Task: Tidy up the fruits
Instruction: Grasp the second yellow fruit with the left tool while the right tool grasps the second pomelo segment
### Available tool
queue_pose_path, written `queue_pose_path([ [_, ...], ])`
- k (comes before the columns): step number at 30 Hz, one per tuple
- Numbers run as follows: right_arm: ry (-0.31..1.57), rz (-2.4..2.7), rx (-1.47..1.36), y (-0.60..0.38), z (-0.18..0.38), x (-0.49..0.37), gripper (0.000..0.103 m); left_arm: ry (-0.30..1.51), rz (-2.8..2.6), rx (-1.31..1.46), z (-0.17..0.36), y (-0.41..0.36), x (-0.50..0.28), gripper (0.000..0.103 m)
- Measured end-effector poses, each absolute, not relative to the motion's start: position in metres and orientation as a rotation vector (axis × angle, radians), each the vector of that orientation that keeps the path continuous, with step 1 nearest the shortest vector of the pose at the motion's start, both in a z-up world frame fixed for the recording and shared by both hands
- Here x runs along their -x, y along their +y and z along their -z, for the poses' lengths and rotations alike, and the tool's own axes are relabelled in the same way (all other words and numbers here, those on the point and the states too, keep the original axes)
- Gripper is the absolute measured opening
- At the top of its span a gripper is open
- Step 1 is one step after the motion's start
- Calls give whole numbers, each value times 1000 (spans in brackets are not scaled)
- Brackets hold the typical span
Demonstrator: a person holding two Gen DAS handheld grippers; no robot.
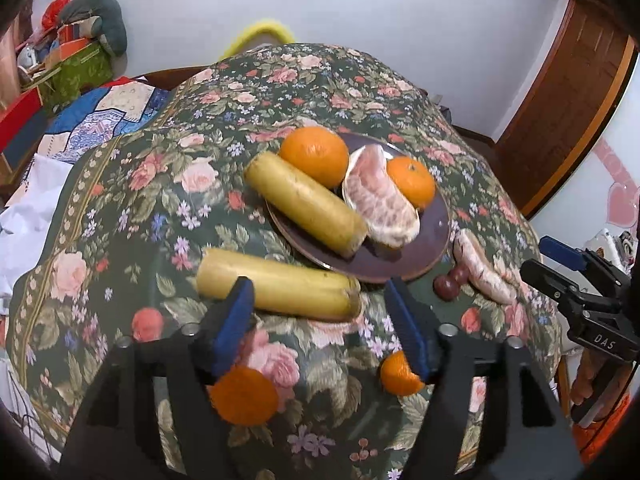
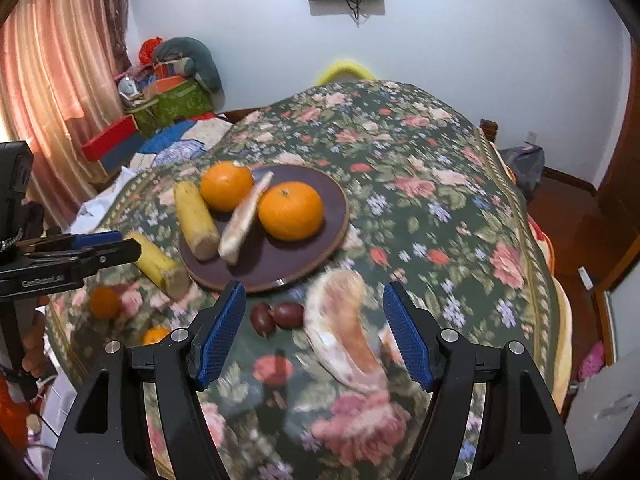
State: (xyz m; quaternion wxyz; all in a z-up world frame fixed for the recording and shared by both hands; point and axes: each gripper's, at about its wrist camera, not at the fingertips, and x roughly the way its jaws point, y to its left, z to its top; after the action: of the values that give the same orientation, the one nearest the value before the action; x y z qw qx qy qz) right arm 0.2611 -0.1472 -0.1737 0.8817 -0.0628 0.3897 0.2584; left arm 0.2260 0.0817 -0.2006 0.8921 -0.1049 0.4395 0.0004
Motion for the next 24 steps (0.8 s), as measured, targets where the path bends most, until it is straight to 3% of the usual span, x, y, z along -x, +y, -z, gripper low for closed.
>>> queue_pose_path([
  [15, 892, -501, 144, -165, 206, -268, 68, 975, -57, 254, 226, 95, -236, 74],
  [17, 898, -505, 141, -163, 209, -271, 68, 974, -63, 257, 226, 92, -243, 86],
  [20, 906, -511, 141, -161, 214, -273, 68, 967, -80, 225, 226, 84, -251, 96],
  [24, 918, -517, 138, -159, 219, -277, 68, 995, -107, 106, 234, 68, -264, 98],
])
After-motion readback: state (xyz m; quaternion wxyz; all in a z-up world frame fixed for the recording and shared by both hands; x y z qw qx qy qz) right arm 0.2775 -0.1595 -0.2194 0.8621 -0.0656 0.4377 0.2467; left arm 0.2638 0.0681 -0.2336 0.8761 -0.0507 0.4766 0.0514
